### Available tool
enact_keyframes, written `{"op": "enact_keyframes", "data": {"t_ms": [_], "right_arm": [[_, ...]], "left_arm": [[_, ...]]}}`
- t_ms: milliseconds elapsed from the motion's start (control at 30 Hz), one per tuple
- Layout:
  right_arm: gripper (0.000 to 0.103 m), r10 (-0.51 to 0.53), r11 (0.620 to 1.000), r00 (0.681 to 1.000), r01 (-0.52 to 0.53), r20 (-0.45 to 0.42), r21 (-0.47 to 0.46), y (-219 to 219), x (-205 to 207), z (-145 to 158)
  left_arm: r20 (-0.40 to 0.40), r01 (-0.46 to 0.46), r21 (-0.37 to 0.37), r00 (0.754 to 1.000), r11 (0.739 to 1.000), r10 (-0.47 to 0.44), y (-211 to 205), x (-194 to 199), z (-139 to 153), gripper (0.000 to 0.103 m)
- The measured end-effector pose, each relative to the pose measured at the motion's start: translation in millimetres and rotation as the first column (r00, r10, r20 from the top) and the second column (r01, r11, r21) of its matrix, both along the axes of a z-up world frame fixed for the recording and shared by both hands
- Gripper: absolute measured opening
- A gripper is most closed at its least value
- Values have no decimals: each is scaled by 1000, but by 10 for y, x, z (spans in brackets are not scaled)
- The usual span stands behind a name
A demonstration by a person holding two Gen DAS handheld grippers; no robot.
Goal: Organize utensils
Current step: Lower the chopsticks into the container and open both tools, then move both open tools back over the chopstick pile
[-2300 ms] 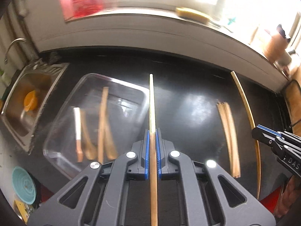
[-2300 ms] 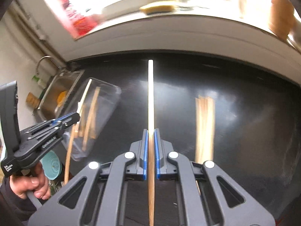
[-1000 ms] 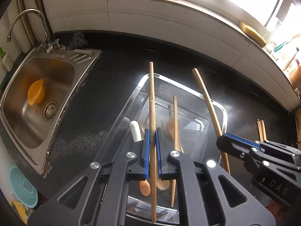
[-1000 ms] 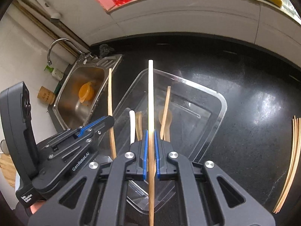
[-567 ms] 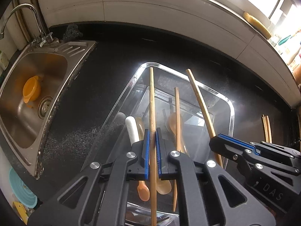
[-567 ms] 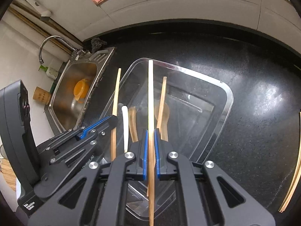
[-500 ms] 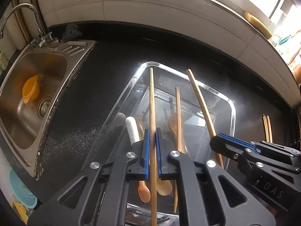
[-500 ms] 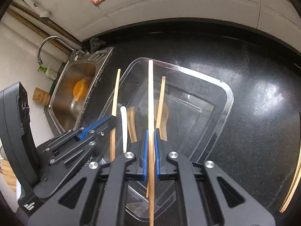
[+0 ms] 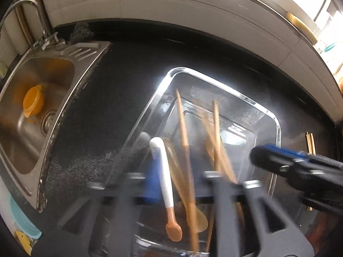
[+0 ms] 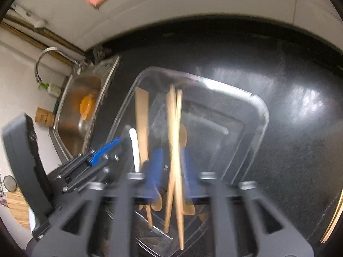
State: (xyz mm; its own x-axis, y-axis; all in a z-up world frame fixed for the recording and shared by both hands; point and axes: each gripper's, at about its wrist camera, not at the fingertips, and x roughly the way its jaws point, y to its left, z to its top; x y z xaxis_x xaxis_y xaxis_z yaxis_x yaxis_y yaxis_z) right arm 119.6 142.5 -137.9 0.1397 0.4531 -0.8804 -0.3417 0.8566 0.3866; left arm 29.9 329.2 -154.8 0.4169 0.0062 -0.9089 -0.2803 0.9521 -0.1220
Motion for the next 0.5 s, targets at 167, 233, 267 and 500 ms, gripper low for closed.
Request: {"op": "enact_keyframes", "data": {"t_ms": [167, 233, 267, 500], "right_arm": [[78, -2, 998, 999, -1, 36, 65, -230, 16, 254], [78, 26, 997, 999, -28, 32, 77, -240, -28, 295], [78, 33, 996, 999, -36, 33, 79, -226, -47, 314], [78, 67, 994, 997, -71, 44, 80, -205, -184, 431]], "left_arm": [[51, -40, 36, 998, 999, 38, 105, -238, 230, 97], [52, -48, 10, 998, 999, 47, 150, -316, 268, 97], [50, -54, -1, 997, 999, 54, 169, -344, 279, 97], [51, -70, 6, 996, 998, 70, 99, -453, 345, 97]]}}
